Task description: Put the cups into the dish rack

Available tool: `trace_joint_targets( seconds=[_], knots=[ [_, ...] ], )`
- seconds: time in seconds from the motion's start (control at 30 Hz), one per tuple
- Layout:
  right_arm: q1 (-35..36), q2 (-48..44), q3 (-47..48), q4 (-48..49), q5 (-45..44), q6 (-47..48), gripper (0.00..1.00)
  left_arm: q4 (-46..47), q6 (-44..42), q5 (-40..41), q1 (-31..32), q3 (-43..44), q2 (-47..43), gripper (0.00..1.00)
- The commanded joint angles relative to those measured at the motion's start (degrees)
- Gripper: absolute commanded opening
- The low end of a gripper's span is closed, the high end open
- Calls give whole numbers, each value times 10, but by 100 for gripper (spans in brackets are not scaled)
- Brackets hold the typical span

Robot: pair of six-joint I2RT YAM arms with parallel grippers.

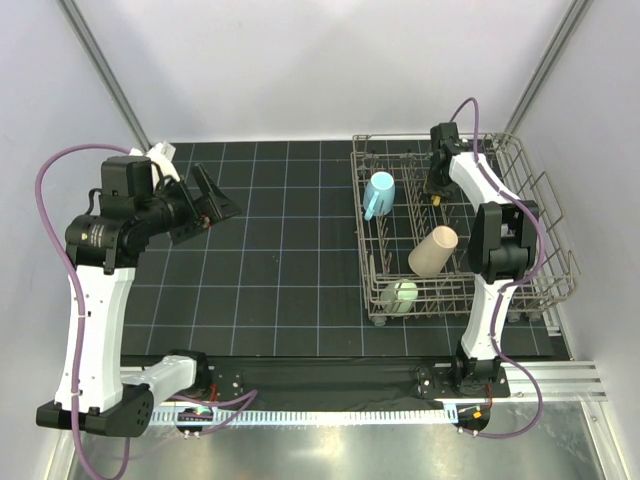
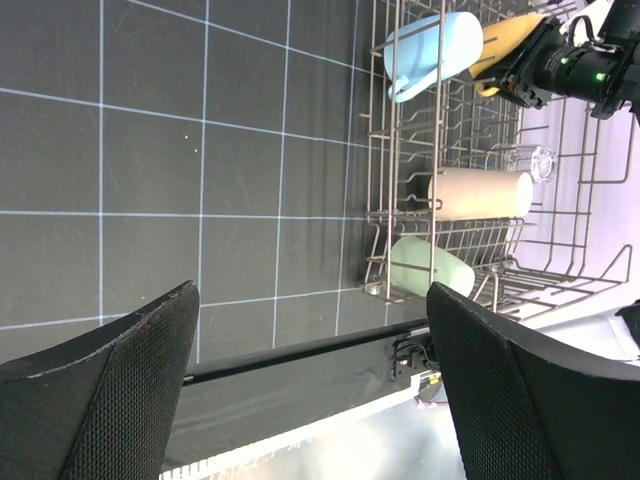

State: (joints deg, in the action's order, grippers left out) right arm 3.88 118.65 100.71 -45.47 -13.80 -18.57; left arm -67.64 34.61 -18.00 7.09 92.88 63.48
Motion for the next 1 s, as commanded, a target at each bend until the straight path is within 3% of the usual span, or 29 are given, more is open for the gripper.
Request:
trace_joint_targets(
  seconds=[0.0,0.1,0.23,0.7,0.83,0.87,0.97],
  knots=[
    [-2,-3,29,9,-2,-15,37,0,14,-9,-2,22,-6,91],
    [-3,-4,29,-3,4,-20,56,0,27,-18,-2,21,-13,91],
    [-1,-25,28,-15,4,-18,65,2,43,-27,-2,16,-20,90],
    [25,-176,69,-136,76,-14,70,46,92,-97,-2,-50,-36,86],
    [73,-233,99,-164,84,7,75,69,106,-120,-2,-67,-21,86],
    [82,-246,105,-174,84,14,77,76,114,-125,-1,-74,-14,85],
    [111,-297,93,-194,102,12,99,119,137,-139,12,-96,-1,86]
  ],
)
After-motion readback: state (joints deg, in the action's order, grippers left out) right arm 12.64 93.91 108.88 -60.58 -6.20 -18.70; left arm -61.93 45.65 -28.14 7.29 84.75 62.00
